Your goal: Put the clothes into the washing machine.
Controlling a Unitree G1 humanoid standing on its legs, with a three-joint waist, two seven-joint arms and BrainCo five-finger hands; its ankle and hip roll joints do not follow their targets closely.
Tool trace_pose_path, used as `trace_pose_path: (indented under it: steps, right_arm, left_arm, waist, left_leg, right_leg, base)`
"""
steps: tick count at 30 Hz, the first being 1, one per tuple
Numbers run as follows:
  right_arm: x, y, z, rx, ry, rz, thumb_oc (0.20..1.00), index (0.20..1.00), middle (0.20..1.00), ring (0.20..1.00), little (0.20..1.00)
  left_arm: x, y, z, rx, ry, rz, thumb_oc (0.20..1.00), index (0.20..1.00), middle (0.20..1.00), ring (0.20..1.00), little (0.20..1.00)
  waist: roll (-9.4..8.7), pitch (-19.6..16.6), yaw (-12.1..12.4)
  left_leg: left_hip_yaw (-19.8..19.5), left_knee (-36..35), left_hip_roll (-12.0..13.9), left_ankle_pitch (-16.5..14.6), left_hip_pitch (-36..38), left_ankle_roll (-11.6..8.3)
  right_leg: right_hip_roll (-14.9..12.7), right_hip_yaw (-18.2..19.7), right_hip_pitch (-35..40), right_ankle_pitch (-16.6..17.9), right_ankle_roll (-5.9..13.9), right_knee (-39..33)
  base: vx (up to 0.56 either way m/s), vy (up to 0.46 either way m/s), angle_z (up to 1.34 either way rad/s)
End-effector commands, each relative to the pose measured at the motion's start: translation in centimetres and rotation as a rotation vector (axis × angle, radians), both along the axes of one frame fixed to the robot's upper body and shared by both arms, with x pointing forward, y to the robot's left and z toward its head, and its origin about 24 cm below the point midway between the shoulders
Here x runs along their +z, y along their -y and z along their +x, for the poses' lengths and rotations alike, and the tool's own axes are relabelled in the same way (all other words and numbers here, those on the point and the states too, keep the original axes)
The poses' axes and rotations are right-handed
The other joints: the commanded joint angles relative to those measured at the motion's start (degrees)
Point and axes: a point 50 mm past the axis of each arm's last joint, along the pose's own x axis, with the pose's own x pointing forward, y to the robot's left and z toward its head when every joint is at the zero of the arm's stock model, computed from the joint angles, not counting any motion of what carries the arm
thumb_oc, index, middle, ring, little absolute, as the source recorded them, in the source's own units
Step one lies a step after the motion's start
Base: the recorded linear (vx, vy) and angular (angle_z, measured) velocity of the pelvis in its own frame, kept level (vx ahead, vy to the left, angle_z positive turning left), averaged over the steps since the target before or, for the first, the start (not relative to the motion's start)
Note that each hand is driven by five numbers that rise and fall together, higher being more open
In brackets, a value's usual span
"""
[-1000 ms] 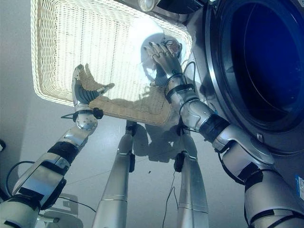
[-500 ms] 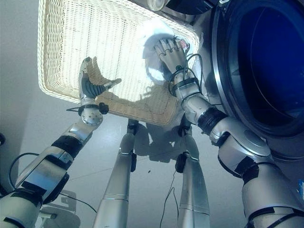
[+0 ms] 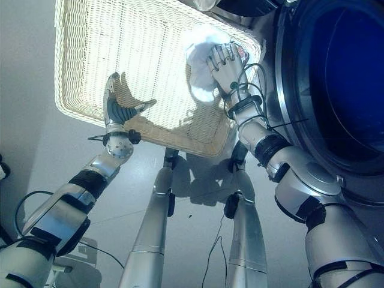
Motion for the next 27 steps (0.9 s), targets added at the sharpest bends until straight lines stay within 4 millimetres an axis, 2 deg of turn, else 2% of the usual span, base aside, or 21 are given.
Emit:
trace_pose_path:
  steps: [1,9,13,15,17,18,19,20,23,27]
  right_arm:
    - [0.0,6.3,0.3,-0.260,-0.006,0.037,0.200,0.200,0.200,0.200,0.200]
    - [-0.5,7.3,0.2,-0.284,-0.012,0.021,0.200,0.200,0.200,0.200,0.200]
    - [-1.0,7.8,0.4,-0.262,-0.064,0.102,0.200,0.200,0.200,0.200,0.200]
    - [-1.6,7.8,0.7,-0.228,-0.141,0.211,0.200,0.200,0.200,0.200,0.200]
    - [-3.1,7.6,1.0,-0.094,-0.263,0.524,0.200,0.200,0.200,0.200,0.200]
    - [-3.1,7.6,1.0,-0.094,-0.263,0.524,0.200,0.200,0.200,0.200,0.200]
    - [-3.5,6.2,1.1,0.117,-0.321,0.909,0.200,0.200,0.200,0.200,0.200]
    - [-3.5,6.0,1.1,0.153,-0.326,0.973,0.200,0.200,0.200,0.200,0.200]
    - [-3.3,3.6,0.6,0.417,-0.354,1.301,0.200,0.200,0.200,0.200,0.200]
    - [-3.2,2.5,-0.1,0.572,-0.362,1.444,0.200,0.200,0.200,0.200,0.200]
  left_arm:
    - [1.0,0.6,-0.2,-0.010,0.070,-0.103,1.000,1.000,1.000,1.000,1.000]
    - [0.4,0.5,-0.3,-0.009,0.073,-0.143,1.000,1.000,1.000,1.000,1.000]
    - [0.4,0.5,-0.3,-0.014,0.071,-0.151,1.000,1.000,1.000,1.000,1.000]
    - [0.4,0.5,-0.3,-0.016,0.071,-0.152,1.000,1.000,1.000,1.000,1.000]
    - [0.3,0.8,-0.3,-0.018,0.068,-0.157,1.000,1.000,1.000,1.000,1.000]
    - [0.3,0.8,-0.3,-0.018,0.068,-0.157,1.000,1.000,1.000,1.000,1.000]
    - [0.4,0.8,-0.3,-0.022,0.065,-0.158,1.000,1.000,1.000,1.000,1.000]
    - [0.4,0.8,-0.3,-0.022,0.064,-0.158,1.000,1.000,1.000,1.000,1.000]
    - [0.1,0.1,-0.6,-0.011,0.064,-0.164,1.000,1.000,1.000,1.000,1.000]
    - [-0.1,-0.3,-0.8,0.003,0.066,-0.174,1.000,1.000,1.000,1.000,1.000]
  waist:
    - [5.05,-0.49,-2.14]
    - [5.54,-0.49,-2.52]
    - [5.66,-0.49,-2.54]
    - [5.71,-0.49,-2.50]
    - [5.72,-0.49,-2.58]
    - [5.72,-0.49,-2.58]
    - [5.74,-0.49,-2.56]
    - [5.72,-0.49,-2.54]
    - [5.31,-0.49,-2.87]
    - [4.88,-0.49,-3.42]
  left_leg:
    - [4.39,-2.04,-8.62,2.83,-1.10,7.87]
    - [5.01,-1.76,-8.66,2.72,-1.32,8.06]
    - [5.05,-1.87,-8.70,2.78,-1.15,8.11]
    - [5.06,-1.77,-8.76,2.69,-1.18,8.12]
    - [5.07,-1.90,-8.59,2.98,-1.21,8.07]
    - [5.07,-1.90,-8.59,2.98,-1.21,8.07]
    - [4.97,-1.90,-8.61,2.94,-1.12,7.92]
    - [4.95,-1.94,-8.63,2.92,-1.05,7.90]
    - [4.95,-1.56,-8.66,2.52,-1.16,7.76]
    - [5.34,-1.74,-8.23,2.44,-0.93,7.57]
  right_leg:
    - [5.84,-5.21,1.38,0.25,5.11,-0.34]
    - [6.07,-4.70,1.16,0.30,4.82,-0.67]
    - [6.05,-4.63,1.30,0.38,4.77,-0.87]
    - [5.97,-4.66,1.34,0.38,4.78,-0.95]
    - [5.93,-4.71,1.17,0.48,4.58,-0.72]
    - [5.93,-4.71,1.17,0.48,4.58,-0.72]
    - [5.95,-4.57,1.08,0.29,4.43,-0.53]
    - [5.97,-4.56,1.10,0.24,4.42,-0.49]
    - [5.95,-4.54,0.83,0.03,4.43,-0.17]
    - [6.06,-4.35,0.74,-0.08,4.46,0.03]
  base:
    - [0.00,0.000,0.00]
    - [0.01,0.025,0.00]
    - [0.00,0.000,0.00]
    - [0.00,0.000,0.00]
    - [0.00,0.000,0.00]
    - [0.00,0.000,0.00]
    - [0.00,0.000,0.00]
    - [0.00,0.000,0.00]
    - [0.00,0.000,0.00]
    - [0.00,0.000,0.00]
